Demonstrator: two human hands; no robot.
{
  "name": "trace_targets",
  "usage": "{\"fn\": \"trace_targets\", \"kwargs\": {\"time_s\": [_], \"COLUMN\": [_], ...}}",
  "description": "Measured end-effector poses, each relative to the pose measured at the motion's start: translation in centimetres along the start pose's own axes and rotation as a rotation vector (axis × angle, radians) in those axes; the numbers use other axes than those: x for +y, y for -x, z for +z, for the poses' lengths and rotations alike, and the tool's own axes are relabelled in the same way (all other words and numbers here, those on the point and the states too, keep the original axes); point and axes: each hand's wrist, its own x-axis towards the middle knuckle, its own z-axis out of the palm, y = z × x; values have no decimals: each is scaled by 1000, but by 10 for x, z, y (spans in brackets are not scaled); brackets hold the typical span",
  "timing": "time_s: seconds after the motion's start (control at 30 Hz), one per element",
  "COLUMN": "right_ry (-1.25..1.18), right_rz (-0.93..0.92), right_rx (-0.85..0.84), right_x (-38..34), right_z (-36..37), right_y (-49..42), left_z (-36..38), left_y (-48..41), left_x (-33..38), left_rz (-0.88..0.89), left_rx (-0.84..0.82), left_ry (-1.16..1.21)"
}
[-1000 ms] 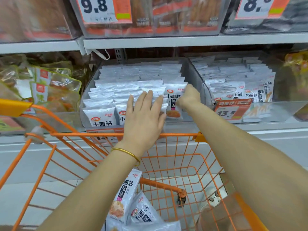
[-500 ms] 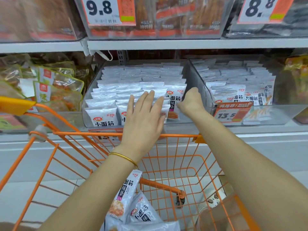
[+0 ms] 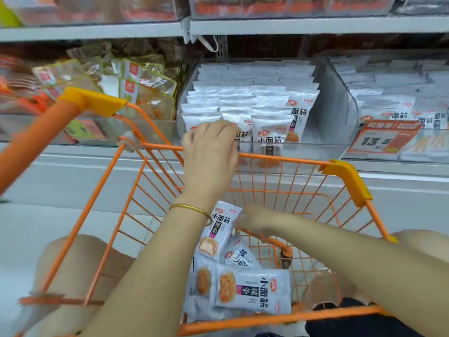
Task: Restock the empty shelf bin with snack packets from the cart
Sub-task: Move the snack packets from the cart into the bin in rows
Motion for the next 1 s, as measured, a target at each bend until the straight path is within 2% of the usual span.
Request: {"fn": "trace_targets", "kwargs": {"time_s": [0.1,0.17,0.27,0.37,0.47,0.57,0.67,0.77,0.83,0.9,1.0], "right_ry": [-344,-567,-737,-687,-515,-557,-667,-770,-836,-854,-730], "right_rz": [106,110,102,-7,-184,-315,-411,-467,-481,-472,-455], "right_rx": [54,78,7,-51,20,60,97,177,225,242,251], "right_x": [6,5,3,1,3,12,28,41,45,47,45], "right_z": [19,24,18,-4,-32,-60,-80,-93,-97,-96,-98], "right_y": [-31,-42,-35,-8,24,62,92,107,111,112,114], "left_z": [2,0,0,0,-1,-2,-9,-13,-8,-3,5], "left_y": [-2,-4,-4,-2,-3,-4,-3,-7,-12,-17,-28], "left_x": [2,0,-4,-2,4,13,31,49,58,64,71], "left_rz": [-34,-44,-47,-36,-8,8,-111,-202,-242,-307,-374], "left_rx": [10,22,32,36,43,13,-123,-312,-378,-369,-319], "left_ry": [54,75,82,98,153,281,468,630,741,840,894]}}
